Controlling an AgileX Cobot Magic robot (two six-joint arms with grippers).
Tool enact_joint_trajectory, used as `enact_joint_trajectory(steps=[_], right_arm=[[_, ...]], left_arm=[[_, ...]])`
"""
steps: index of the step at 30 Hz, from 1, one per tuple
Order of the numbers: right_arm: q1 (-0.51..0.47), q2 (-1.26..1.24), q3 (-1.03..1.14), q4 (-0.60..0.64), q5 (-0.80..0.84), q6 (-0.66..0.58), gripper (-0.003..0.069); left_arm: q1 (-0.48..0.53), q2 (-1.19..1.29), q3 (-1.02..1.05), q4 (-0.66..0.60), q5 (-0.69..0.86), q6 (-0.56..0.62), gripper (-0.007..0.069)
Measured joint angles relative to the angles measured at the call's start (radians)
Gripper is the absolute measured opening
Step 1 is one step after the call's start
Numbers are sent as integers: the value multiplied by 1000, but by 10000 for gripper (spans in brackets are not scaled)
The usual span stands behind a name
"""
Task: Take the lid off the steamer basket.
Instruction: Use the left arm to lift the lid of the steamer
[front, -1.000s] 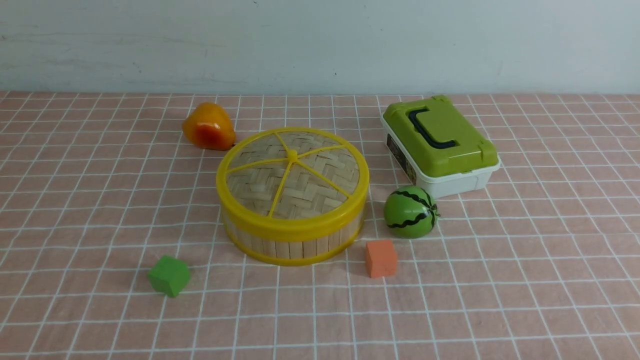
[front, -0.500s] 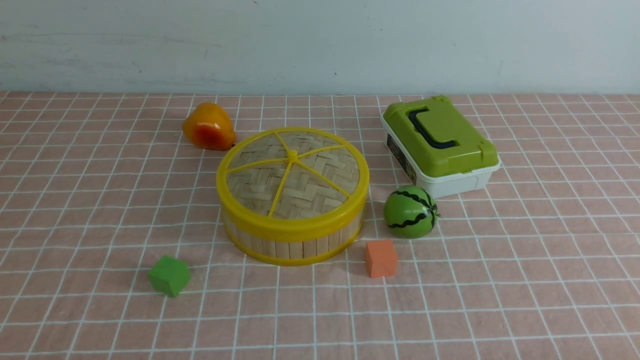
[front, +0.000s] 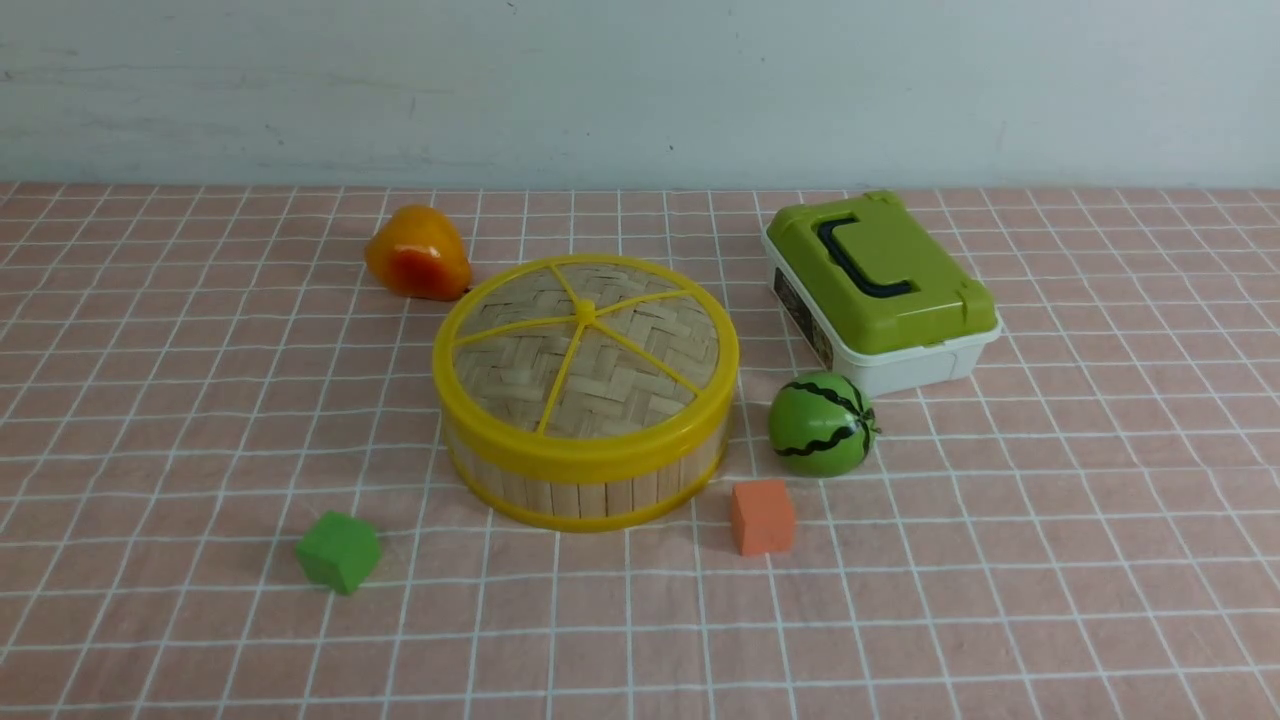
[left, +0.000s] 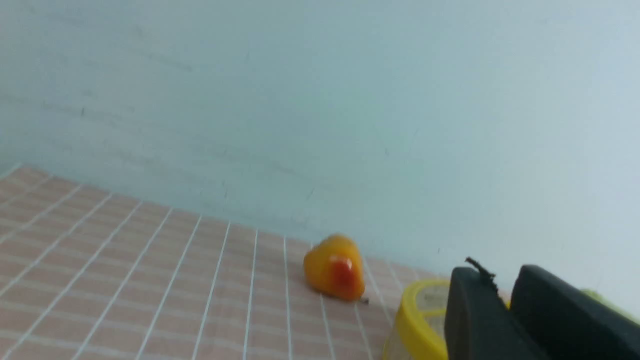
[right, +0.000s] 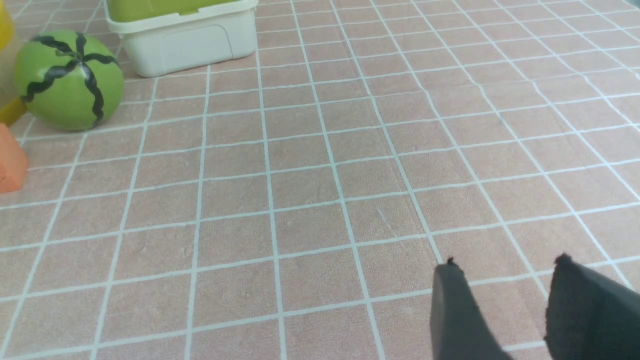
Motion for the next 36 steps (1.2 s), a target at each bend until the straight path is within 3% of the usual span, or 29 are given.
enact_joint_trajectory(steps=[6, 13, 15, 21, 24, 33, 36], right_arm=[[0, 0, 0, 0, 0, 0, 242], [0, 0, 0, 0, 0, 0, 242], [0, 0, 0, 0, 0, 0, 242], [0, 0, 0, 0, 0, 0, 242], [0, 0, 0, 0, 0, 0, 242], [0, 0, 0, 0, 0, 0, 242], [0, 0, 0, 0, 0, 0, 242]], left_arm=[[0, 0, 0, -8, -144, -14, 113], [0, 0, 0, -54, -323, -224, 117], [0, 0, -21, -57, -313, -251, 109], [0, 112, -274, -20, 14, -184, -13], [0, 279, -426, 0, 230, -151, -13], [0, 778, -666, -12, 601, -128, -13], [0, 981, -781, -83, 732, -34, -13]])
